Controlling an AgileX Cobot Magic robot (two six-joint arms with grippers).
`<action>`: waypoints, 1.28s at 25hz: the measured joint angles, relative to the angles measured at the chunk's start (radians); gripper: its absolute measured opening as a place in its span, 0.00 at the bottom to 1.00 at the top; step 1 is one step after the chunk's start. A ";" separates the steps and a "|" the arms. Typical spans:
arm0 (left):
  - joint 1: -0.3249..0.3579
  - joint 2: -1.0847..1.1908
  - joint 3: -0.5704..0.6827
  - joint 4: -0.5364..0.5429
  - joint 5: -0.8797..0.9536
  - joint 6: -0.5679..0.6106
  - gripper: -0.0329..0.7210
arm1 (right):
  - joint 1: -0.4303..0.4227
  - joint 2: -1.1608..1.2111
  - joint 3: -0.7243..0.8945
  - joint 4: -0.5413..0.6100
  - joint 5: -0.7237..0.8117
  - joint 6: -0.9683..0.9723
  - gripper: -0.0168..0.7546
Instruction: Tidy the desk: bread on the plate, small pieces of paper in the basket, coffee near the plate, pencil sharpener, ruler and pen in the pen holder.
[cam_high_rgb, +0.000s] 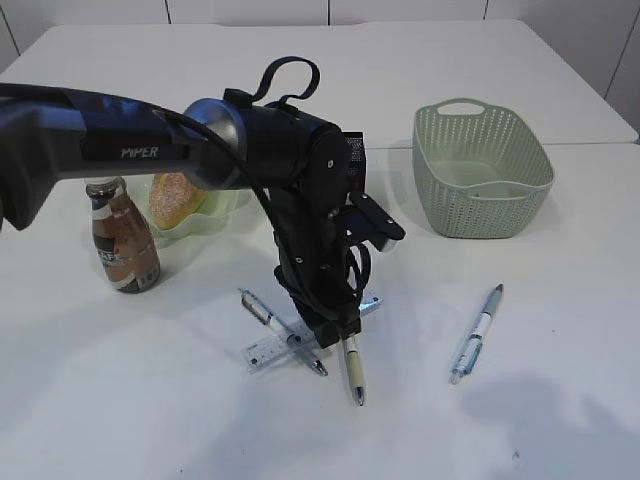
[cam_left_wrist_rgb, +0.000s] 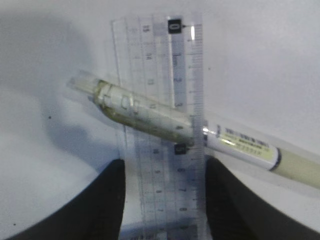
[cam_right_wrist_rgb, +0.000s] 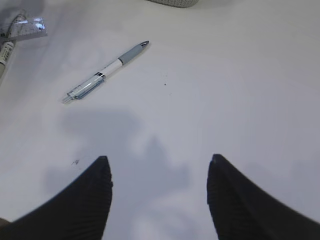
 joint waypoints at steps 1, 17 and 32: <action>0.000 0.000 0.000 0.000 0.000 0.000 0.50 | 0.000 0.000 0.000 0.000 0.000 0.000 0.64; 0.000 -0.079 -0.002 -0.004 -0.038 0.000 0.35 | 0.000 0.000 0.000 0.000 -0.004 0.000 0.64; 0.000 -0.277 -0.002 -0.205 -0.478 0.000 0.35 | 0.000 0.000 0.000 -0.002 -0.039 0.000 0.64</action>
